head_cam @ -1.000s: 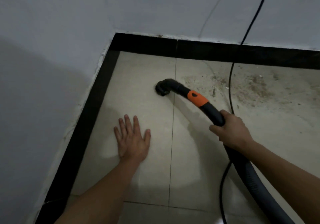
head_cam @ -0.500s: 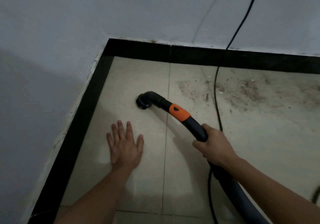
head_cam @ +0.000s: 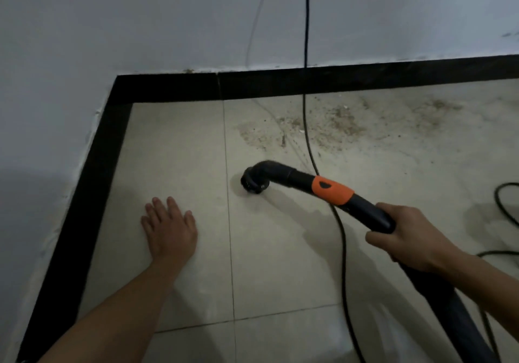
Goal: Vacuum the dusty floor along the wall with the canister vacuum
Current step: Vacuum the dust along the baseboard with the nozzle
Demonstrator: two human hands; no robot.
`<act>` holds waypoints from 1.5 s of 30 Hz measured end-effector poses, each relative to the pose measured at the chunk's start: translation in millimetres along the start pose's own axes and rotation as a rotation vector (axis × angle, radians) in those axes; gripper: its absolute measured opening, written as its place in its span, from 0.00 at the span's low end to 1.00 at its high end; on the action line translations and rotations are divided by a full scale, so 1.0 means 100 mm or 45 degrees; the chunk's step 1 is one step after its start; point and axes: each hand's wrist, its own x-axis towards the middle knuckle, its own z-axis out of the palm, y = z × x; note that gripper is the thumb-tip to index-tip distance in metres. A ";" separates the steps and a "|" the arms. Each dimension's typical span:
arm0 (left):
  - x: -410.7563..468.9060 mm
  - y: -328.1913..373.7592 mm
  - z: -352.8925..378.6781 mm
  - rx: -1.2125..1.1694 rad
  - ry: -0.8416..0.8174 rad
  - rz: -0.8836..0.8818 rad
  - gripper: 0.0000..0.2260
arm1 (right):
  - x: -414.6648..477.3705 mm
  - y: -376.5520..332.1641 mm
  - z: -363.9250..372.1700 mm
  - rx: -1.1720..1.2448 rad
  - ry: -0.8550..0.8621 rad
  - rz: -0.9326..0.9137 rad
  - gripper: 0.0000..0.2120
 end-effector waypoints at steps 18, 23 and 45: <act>-0.11 0.57 0.09 -0.194 0.123 0.073 0.21 | -0.24 0.68 0.05 0.071 0.229 0.317 0.06; -0.10 0.57 0.07 -0.158 0.113 0.079 0.21 | 0.17 0.37 0.23 0.143 0.248 0.307 0.07; -0.05 0.55 0.18 -0.061 0.202 0.054 0.24 | 2.19 -0.66 0.38 0.487 0.337 0.420 0.11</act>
